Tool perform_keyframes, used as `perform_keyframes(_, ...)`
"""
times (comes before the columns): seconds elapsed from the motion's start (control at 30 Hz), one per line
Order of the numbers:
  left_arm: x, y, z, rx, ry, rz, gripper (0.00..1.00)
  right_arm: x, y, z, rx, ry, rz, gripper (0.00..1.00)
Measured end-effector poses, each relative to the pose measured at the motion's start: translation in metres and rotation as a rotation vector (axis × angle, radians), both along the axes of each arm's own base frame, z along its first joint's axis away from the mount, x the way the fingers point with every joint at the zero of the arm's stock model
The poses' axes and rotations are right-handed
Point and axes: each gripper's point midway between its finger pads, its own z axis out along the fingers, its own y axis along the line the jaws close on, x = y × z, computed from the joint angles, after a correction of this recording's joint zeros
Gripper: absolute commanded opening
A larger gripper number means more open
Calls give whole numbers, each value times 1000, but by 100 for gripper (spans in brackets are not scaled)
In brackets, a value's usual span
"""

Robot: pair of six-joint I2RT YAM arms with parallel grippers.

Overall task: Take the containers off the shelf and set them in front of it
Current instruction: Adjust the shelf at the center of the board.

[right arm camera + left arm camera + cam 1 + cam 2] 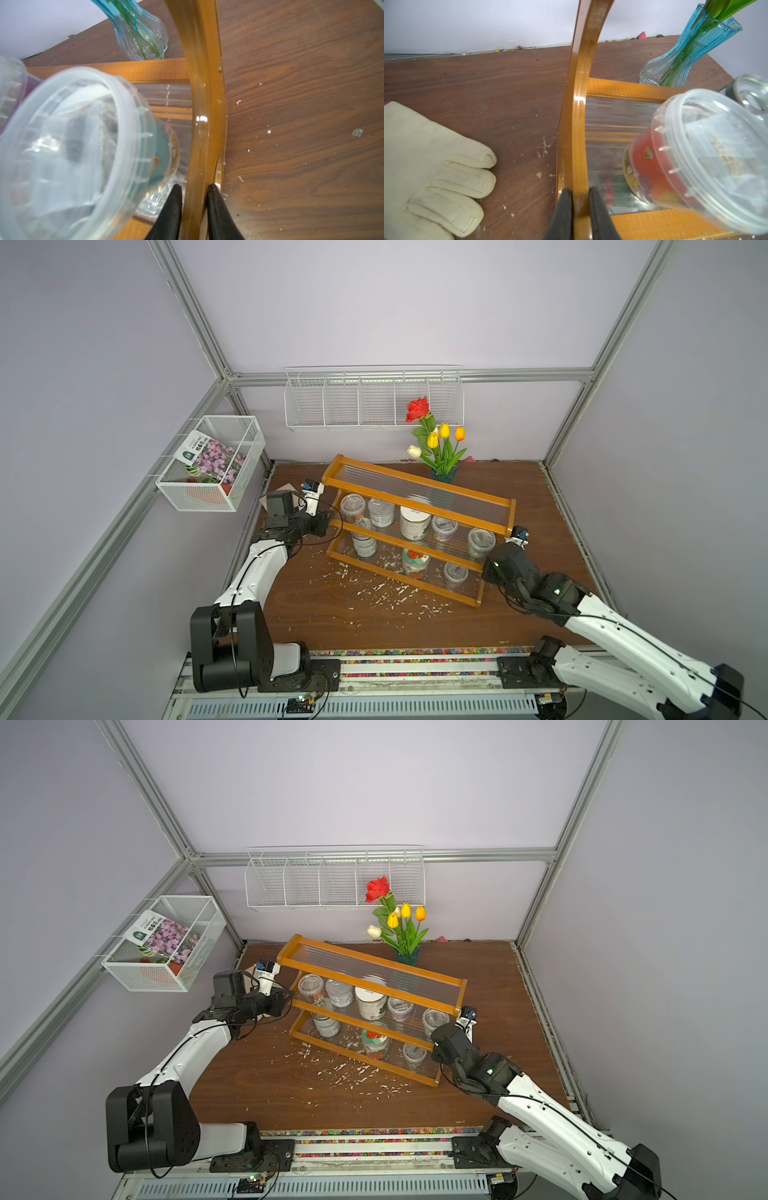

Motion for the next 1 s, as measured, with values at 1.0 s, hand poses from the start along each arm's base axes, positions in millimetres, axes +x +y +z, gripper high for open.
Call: perform_keyframes(1.0,-40,-6,-1,-119,-81,286,0,122,-31,4,-72,-105,217,10)
